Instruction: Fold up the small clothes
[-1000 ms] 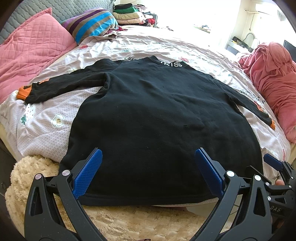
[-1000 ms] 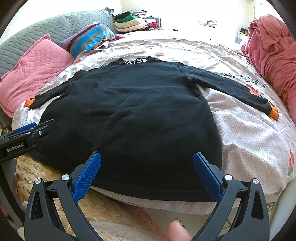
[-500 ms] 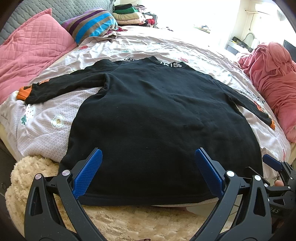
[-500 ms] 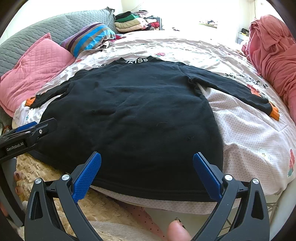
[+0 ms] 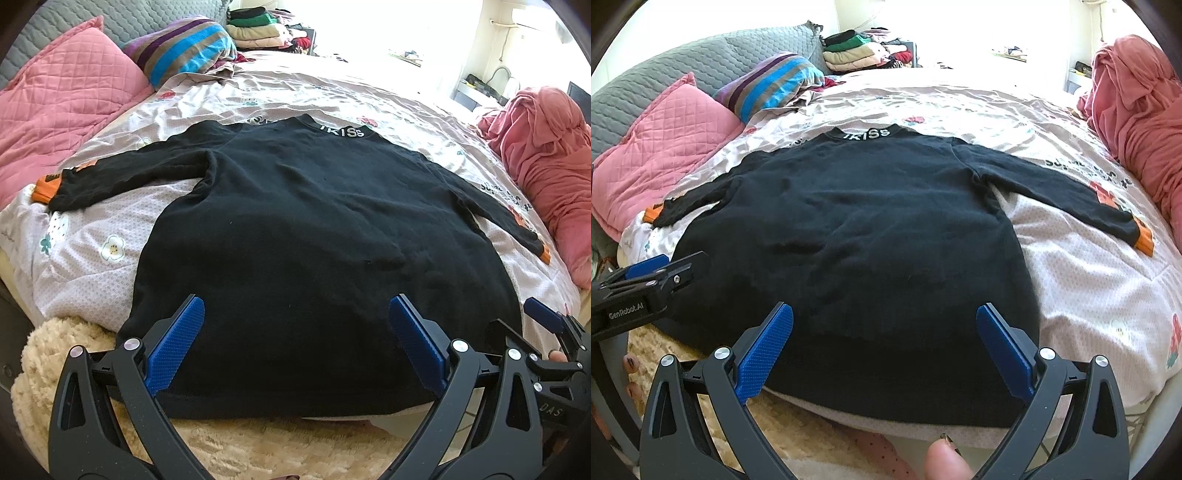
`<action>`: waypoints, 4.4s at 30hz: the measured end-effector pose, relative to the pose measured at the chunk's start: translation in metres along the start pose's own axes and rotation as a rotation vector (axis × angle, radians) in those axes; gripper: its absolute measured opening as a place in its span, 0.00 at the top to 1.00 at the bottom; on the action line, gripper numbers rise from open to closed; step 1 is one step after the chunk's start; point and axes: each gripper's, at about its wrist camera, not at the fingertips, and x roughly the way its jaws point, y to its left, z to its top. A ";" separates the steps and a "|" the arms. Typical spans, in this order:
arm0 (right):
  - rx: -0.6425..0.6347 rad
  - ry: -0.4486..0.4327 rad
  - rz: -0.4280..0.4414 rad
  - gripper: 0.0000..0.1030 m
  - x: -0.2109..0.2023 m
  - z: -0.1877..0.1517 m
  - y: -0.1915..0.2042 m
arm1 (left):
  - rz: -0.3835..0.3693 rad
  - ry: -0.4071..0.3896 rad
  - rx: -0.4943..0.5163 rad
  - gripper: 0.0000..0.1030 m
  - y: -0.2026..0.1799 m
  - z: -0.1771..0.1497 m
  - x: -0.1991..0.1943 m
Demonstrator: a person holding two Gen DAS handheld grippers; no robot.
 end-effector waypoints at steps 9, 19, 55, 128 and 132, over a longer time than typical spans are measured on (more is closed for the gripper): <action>0.008 -0.025 0.003 0.04 0.007 0.020 -0.005 | 0.016 -0.012 -0.011 0.09 0.002 0.018 0.004; 0.023 -0.041 0.005 0.04 0.019 0.041 -0.011 | 0.012 -0.042 -0.010 0.09 0.002 0.050 0.008; 0.164 -0.050 -0.082 0.04 0.087 0.127 -0.075 | -0.039 0.002 -0.029 0.09 -0.006 0.138 0.086; 0.600 -0.412 -0.024 0.84 0.066 0.160 -0.237 | -0.151 0.011 -0.121 0.09 0.026 0.173 0.150; 0.442 -0.387 0.034 0.84 0.075 0.181 -0.189 | -0.136 0.009 -0.138 0.09 0.036 0.174 0.146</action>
